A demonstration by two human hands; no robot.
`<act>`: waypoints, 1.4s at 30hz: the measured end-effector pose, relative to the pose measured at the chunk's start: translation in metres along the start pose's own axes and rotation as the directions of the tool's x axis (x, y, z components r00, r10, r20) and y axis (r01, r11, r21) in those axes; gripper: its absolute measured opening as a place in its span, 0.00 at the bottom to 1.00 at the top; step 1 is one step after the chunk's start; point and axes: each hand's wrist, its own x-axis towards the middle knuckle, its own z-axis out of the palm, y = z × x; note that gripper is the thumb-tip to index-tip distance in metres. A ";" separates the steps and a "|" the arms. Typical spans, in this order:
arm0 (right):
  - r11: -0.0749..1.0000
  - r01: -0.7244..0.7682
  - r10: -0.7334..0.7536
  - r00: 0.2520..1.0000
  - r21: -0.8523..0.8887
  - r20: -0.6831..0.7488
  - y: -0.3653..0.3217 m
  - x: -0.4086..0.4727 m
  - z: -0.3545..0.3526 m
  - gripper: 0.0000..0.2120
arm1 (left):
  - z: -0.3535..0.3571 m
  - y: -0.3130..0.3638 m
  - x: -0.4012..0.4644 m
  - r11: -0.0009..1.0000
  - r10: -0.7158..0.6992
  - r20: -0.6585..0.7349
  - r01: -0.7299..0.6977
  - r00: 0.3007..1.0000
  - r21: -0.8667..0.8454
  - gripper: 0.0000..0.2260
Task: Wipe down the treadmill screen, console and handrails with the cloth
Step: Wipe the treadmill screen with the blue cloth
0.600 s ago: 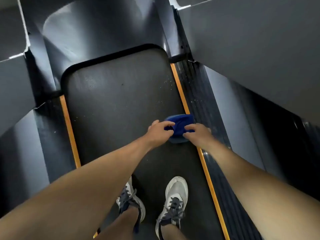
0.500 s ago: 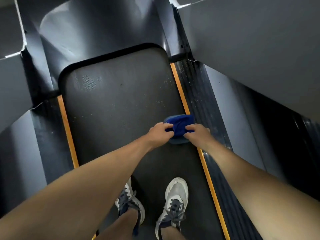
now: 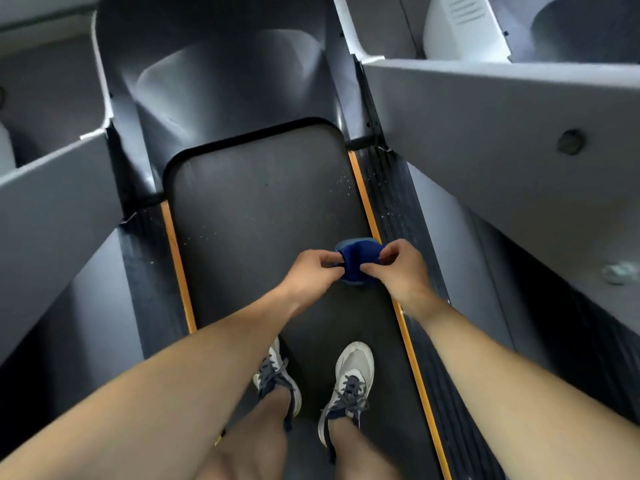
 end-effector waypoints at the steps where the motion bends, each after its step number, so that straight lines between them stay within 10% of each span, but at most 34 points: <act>1: 0.999 0.025 -0.026 0.999 0.045 0.035 -0.013 -0.014 -0.007 0.19 | -0.006 0.010 -0.017 0.999 -0.005 -0.038 0.003 0.999 -0.051 0.15; 6: 0.990 0.003 -0.033 0.977 0.141 0.212 -0.096 -0.080 -0.048 0.36 | -0.038 0.073 -0.101 0.962 -0.079 -0.203 0.021 0.976 -0.272 0.20; 13: 0.981 0.177 -0.193 0.929 0.079 0.316 -0.224 -0.189 -0.110 0.22 | -0.089 0.170 -0.226 0.894 -0.102 -0.193 0.005 0.976 -0.448 0.35; 15: 0.972 0.236 -0.226 0.912 0.014 0.342 -0.259 -0.214 -0.126 0.22 | -0.107 0.193 -0.261 0.880 -0.066 -0.155 -0.016 0.986 -0.475 0.26; 18: 0.946 0.317 -0.273 0.895 -0.072 0.352 -0.311 -0.248 -0.151 0.20 | -0.141 0.231 -0.317 0.904 0.010 -0.214 -0.100 0.977 -0.415 0.05; 28: 0.714 0.651 -0.481 0.723 -0.258 0.495 -0.485 -0.346 -0.194 0.16 | -0.263 0.321 -0.468 0.904 0.380 -0.444 -0.427 0.811 -0.005 0.11; 36: 0.605 0.793 -0.630 0.526 -0.062 0.571 -0.592 -0.395 -0.178 0.15 | -0.357 0.329 -0.523 0.855 0.434 -0.704 -0.503 0.562 0.126 0.11; 42: 0.513 0.844 -0.780 0.535 -0.157 0.324 -0.652 -0.403 -0.123 0.21 | -0.415 0.318 -0.543 0.825 0.457 -0.649 -0.563 0.608 0.054 0.14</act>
